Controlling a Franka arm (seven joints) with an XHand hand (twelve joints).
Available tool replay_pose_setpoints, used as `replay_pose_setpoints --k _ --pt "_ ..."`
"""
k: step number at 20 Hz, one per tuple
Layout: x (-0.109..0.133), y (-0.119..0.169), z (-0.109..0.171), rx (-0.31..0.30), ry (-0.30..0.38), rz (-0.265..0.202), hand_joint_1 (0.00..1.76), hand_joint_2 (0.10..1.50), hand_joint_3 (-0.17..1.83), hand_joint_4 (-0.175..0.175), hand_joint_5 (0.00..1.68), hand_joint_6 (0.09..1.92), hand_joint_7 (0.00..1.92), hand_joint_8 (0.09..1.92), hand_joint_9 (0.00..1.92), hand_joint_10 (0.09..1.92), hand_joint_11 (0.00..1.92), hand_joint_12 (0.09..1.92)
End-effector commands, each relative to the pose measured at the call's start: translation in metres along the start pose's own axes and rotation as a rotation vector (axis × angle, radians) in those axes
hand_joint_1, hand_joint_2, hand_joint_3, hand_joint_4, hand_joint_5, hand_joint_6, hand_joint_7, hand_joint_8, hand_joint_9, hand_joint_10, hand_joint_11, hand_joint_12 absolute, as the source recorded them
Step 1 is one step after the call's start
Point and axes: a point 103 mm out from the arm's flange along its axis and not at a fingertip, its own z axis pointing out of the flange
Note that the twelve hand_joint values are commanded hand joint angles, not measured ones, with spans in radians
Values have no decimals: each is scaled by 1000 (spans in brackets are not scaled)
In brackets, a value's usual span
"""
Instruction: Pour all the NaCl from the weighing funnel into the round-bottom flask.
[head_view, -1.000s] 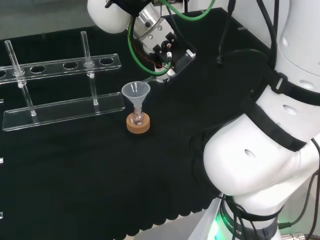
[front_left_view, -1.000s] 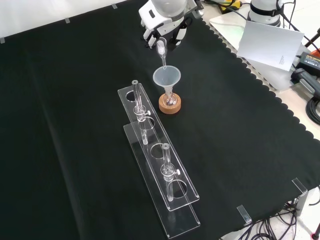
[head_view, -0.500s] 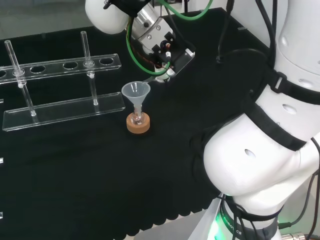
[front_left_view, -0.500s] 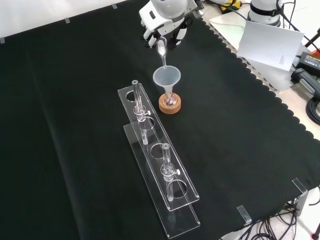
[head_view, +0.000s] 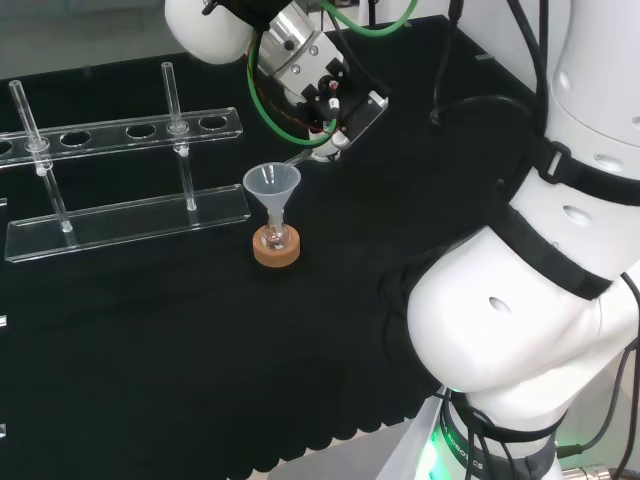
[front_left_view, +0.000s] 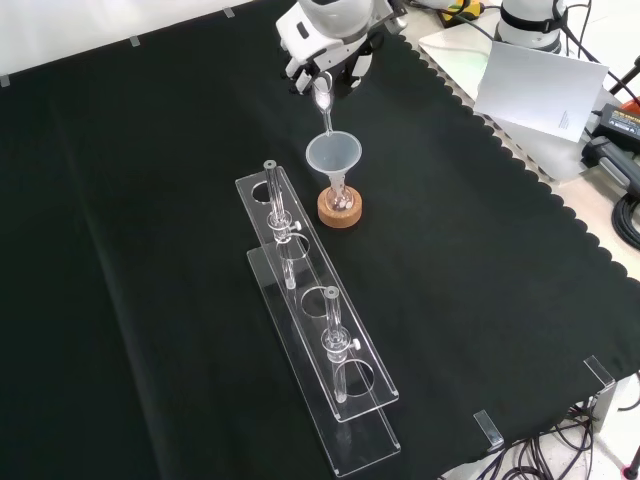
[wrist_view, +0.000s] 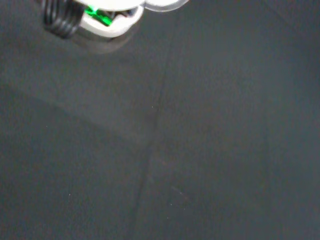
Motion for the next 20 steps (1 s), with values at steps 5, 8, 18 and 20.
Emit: replay_pose_setpoints --k 5,8,18,20 --pt "2 3 0 47 -1 -1 1127 721 497 175 1333 499 936 610 1339 87 1103 838" --pt "5 3 -1 51 -25 2 1127 722 497 175 1333 500 932 610 1337 87 1100 839" --pt "13 2 -8 44 -67 6 1126 723 496 175 1331 501 922 612 1333 87 1088 843" --pt "14 2 -9 41 -74 5 1126 723 496 175 1331 502 921 612 1332 87 1086 844"
